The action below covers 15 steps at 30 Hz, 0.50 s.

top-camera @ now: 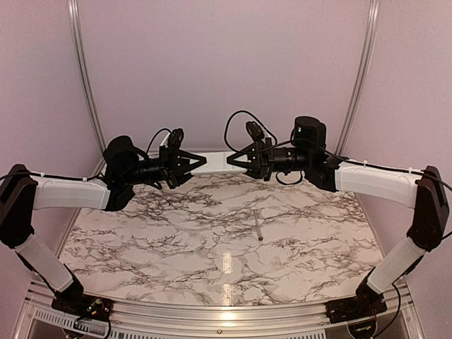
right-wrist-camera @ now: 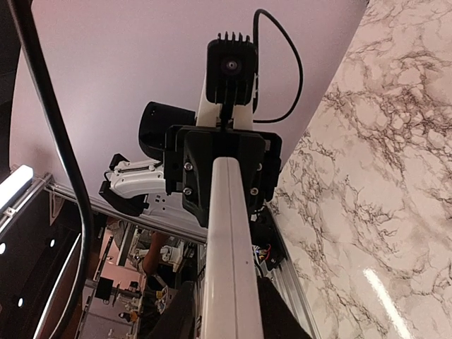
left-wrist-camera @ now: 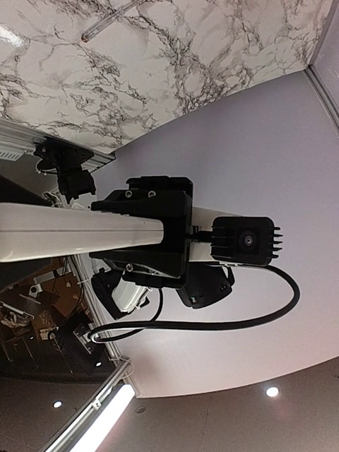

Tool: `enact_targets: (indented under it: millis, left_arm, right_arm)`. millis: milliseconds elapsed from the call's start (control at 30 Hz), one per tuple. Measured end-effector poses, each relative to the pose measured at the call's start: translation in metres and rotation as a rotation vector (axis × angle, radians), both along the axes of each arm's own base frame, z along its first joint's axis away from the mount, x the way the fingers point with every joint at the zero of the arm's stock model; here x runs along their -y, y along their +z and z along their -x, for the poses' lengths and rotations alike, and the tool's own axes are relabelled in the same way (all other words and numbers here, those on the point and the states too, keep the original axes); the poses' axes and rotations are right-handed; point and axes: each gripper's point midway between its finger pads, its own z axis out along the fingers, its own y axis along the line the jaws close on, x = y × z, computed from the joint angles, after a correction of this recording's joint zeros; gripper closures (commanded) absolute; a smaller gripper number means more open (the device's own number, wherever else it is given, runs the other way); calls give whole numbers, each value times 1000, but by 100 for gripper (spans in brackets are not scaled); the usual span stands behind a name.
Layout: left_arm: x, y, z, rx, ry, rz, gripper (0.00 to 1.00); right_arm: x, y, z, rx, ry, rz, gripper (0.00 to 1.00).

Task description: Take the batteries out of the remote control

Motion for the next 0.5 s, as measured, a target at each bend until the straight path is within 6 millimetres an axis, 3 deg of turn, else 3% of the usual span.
enact_targets:
  millis: [233, 400, 500]
  left_arm:
    - [2, -7, 0, -59, -8, -20, 100]
    - [2, -10, -1, -75, -6, -31, 100]
    - [2, -11, -1, -78, -5, -34, 100]
  right_arm:
    - [-1, -4, -1, 35, 4, 5, 39]
    - [-1, -7, -1, 38, 5, 16, 15]
    - [0, -13, -2, 39, -4, 49, 10]
